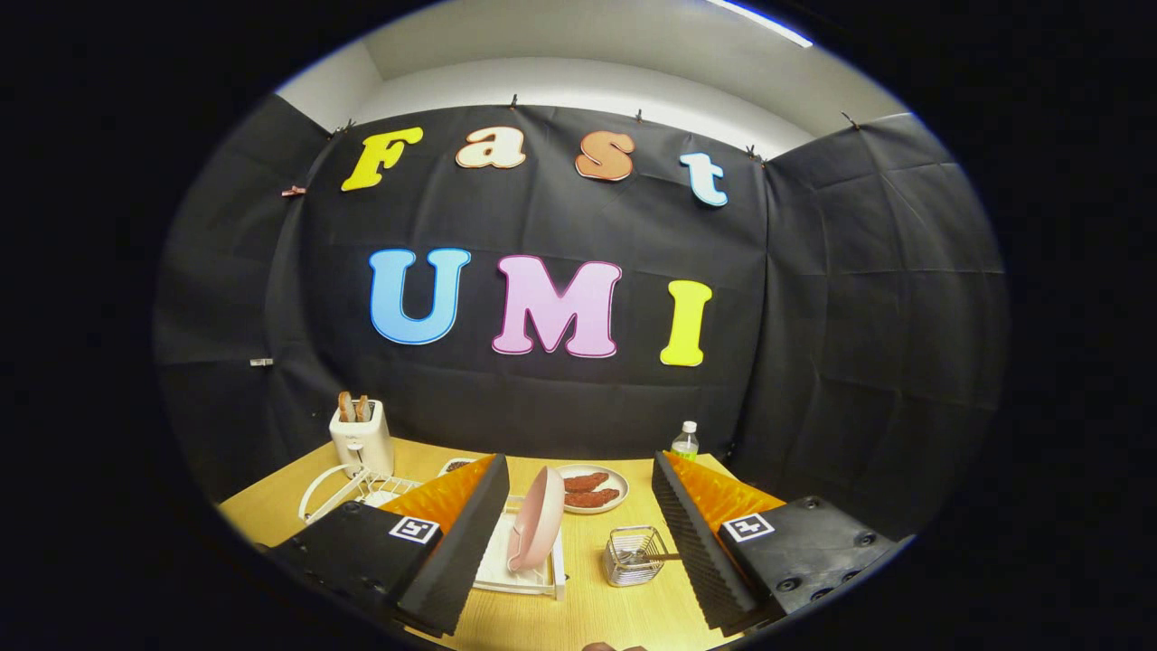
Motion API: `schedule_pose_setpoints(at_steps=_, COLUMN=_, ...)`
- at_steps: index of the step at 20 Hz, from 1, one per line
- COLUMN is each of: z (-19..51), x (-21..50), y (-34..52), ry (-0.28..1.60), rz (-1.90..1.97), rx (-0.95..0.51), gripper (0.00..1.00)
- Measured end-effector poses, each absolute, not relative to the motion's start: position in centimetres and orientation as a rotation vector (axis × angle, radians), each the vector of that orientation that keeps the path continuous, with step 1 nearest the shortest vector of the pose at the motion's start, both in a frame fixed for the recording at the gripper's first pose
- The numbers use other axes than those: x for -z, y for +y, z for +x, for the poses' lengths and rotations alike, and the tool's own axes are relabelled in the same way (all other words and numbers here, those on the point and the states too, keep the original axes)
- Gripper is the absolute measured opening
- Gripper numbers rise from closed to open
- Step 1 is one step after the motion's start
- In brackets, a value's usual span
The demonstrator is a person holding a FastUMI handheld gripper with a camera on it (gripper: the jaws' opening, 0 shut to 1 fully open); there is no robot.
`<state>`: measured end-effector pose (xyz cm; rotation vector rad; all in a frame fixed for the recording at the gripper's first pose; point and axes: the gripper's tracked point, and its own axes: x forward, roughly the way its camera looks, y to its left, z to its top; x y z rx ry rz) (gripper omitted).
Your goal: Take the plate from the dish rack, then take the spoon from the basket and place it into the plate.
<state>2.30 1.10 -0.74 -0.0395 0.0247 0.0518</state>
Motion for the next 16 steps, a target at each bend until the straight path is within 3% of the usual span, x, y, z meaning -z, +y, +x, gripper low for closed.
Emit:
schedule_pose_setpoints(at_steps=10, z=8.9, x=1.5, y=3.1, ry=0.149, rz=-0.135, rx=-0.099, gripper=0.97)
schedule_pose_setpoints(at_steps=16, z=14.6, x=7.5, y=4.7, ry=0.367, rz=-0.227, rx=-0.082, gripper=0.98)
